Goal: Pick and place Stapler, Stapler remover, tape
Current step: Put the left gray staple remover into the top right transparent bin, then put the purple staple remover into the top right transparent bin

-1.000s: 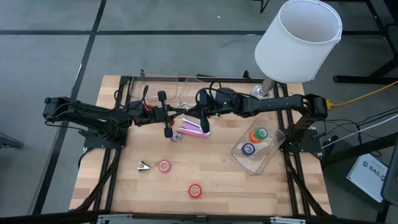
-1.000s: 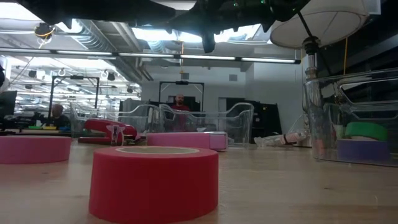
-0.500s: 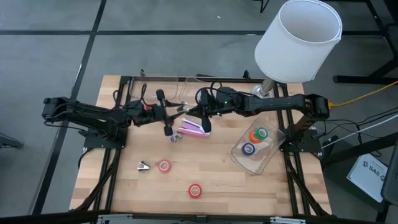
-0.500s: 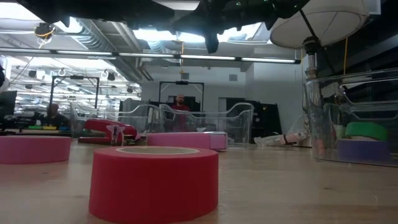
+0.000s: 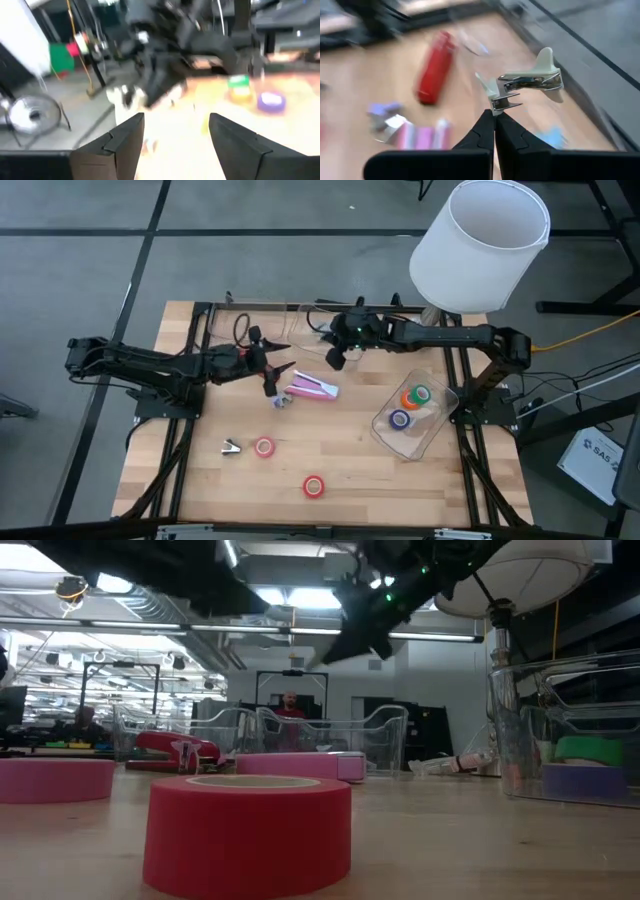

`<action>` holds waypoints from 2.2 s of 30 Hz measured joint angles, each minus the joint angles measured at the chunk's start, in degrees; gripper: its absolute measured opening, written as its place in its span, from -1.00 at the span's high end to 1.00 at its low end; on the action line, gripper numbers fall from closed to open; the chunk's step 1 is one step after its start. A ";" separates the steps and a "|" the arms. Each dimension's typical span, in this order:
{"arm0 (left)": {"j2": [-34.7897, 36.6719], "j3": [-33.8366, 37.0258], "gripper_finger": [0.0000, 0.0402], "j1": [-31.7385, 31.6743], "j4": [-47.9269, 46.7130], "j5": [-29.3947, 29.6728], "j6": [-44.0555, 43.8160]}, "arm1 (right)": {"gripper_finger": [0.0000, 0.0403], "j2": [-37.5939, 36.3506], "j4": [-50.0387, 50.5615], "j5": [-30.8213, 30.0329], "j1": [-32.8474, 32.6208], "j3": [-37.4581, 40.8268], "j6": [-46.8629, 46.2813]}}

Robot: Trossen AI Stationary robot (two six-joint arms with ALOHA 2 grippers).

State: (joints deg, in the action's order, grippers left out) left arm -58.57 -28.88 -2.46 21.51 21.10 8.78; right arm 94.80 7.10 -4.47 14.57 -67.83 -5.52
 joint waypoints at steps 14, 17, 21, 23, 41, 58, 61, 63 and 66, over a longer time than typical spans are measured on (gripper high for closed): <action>-0.02 0.02 0.00 -0.04 -23.74 -7.95 -12.65 | 1.00 3.43 9.10 -1.59 6.95 2.54 -3.07; -0.07 0.02 0.02 -0.01 -27.89 -11.25 -13.50 | 0.97 4.09 8.83 -1.57 7.20 2.54 -3.06; -0.09 0.02 0.06 0.19 -31.43 -14.11 -10.91 | 0.86 4.13 8.78 -1.56 7.40 2.52 -3.06; -0.09 0.02 0.08 0.23 -33.19 -15.31 -9.07 | 0.79 4.13 8.80 -1.56 7.41 2.52 -3.05; -0.39 0.02 0.10 5.84 -42.82 -13.45 -2.89 | 0.06 4.13 6.41 4.12 7.40 2.51 -1.45; -12.77 0.02 0.19 13.91 -38.70 -0.14 -1.52 | 0.00 4.13 4.25 6.03 7.39 2.51 -1.48; -14.09 0.02 0.22 14.43 -37.09 1.13 -1.54 | 0.00 4.13 4.23 6.03 7.39 2.51 -1.48; -14.70 0.02 0.25 14.91 -35.74 3.17 -1.52 | 0.00 4.13 4.25 6.03 7.39 2.51 -1.48; -15.14 0.02 0.31 15.60 -35.62 6.46 -1.45 | 0.00 4.13 4.02 6.03 7.39 2.51 -1.47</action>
State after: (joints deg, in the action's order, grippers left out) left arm -73.71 -28.86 13.14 -14.11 27.55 7.33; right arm 98.94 11.12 1.56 21.96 -65.32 -6.99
